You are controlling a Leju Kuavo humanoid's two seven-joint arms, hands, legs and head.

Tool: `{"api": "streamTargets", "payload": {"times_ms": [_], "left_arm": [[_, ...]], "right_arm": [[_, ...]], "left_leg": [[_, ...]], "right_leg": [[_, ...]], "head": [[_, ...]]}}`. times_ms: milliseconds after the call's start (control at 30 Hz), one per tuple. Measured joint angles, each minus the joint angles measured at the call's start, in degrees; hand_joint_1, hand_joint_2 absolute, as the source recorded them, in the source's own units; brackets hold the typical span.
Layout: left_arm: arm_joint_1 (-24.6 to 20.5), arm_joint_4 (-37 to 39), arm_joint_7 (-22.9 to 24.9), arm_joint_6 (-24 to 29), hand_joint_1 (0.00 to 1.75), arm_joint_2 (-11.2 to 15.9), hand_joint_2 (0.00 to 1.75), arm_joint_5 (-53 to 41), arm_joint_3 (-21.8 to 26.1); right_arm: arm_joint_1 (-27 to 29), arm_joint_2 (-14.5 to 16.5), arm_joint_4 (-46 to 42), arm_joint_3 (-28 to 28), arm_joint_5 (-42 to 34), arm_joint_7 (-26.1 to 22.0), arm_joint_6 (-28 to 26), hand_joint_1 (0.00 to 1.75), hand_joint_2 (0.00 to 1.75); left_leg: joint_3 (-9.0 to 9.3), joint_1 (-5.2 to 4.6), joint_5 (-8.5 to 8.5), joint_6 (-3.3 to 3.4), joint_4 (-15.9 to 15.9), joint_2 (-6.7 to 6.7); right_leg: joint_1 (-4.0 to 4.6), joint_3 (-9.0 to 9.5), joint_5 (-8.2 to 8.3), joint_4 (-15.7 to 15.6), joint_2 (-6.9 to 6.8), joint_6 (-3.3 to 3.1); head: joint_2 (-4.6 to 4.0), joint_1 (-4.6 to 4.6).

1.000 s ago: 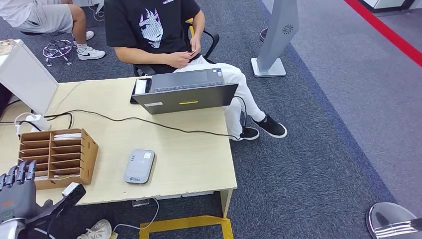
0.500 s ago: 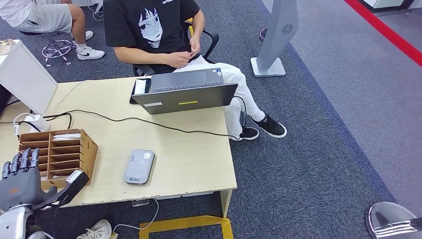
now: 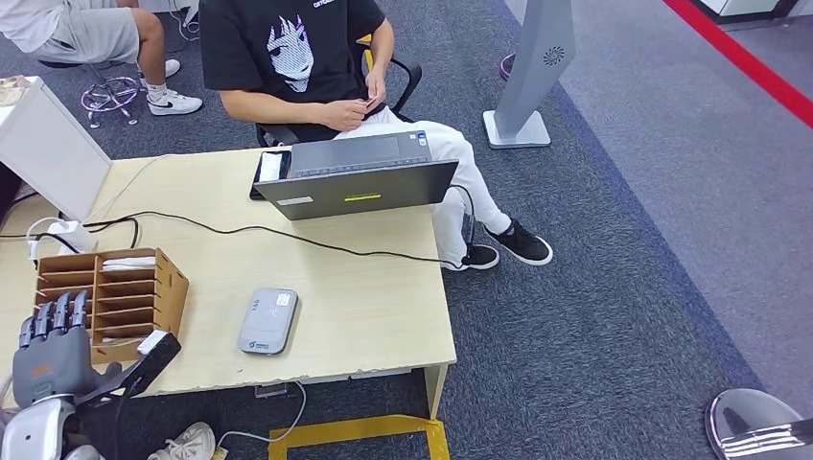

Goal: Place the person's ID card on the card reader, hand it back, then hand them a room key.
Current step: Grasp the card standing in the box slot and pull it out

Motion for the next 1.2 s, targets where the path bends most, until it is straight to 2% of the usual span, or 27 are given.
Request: {"api": "streamTargets", "payload": {"times_ms": [500,533,567,633,667,700,1200], "left_arm": [[-0.2,0.9,-0.3,0.1,0.03,-1.2,1.75,0.2,-0.1],[-0.3,0.9,-0.3,0.1,0.14,-1.2,1.75,0.2,-0.1],[-0.3,1.0,-0.4,0.1,0.50,-1.2,1.75,0.2,-0.1],[-0.4,1.1,-0.5,0.1,1.34,-1.2,1.75,0.2,-0.1],[-0.4,1.2,-0.5,0.2,1.67,-1.2,1.75,0.2,-0.1],[-0.4,1.3,-0.5,0.2,1.75,-1.2,1.75,0.2,-0.1],[-0.3,1.9,-0.3,0.5,1.75,-1.5,1.75,0.6,-0.1]], "right_arm": [[-0.1,0.0,0.0,0.0,0.5,0.3,0.1,0.00,1.75],[-0.1,0.0,0.0,0.0,0.5,0.3,0.1,0.00,1.75],[-0.1,0.0,0.0,0.0,0.5,0.3,0.1,0.00,1.75],[-0.1,0.0,0.0,0.0,0.5,0.3,0.1,0.00,1.75],[-0.1,0.0,0.0,0.0,0.5,0.3,0.1,0.00,1.75],[-0.1,0.0,0.0,0.0,0.5,0.3,0.1,0.00,1.75],[0.0,0.0,0.0,0.0,1.0,0.1,-0.3,0.00,1.75]], "left_leg": [[0.00,0.00,0.00,0.00,0.0,0.00],[0.00,0.00,0.00,0.00,0.0,0.00],[0.00,0.00,0.00,0.00,0.0,0.00],[0.00,0.00,0.00,0.00,0.0,0.00],[0.00,0.00,0.00,0.00,0.0,0.00],[0.00,0.00,0.00,0.00,0.0,0.00],[-0.01,0.00,0.00,0.00,0.0,0.00]], "right_leg": [[0.00,0.00,0.00,0.0,0.00,0.00],[0.00,0.00,0.00,0.0,0.00,0.00],[0.00,0.00,0.00,0.0,0.00,0.00],[0.00,0.00,0.00,0.0,0.00,0.00],[0.00,0.00,0.00,0.0,0.00,0.00],[0.00,0.00,0.00,0.0,0.00,0.00],[0.00,0.00,0.00,0.0,0.00,0.00]], "head": [[0.00,0.01],[0.00,0.01],[0.00,0.01],[0.00,0.01],[0.00,0.01],[0.00,0.01],[0.00,0.01]]}}
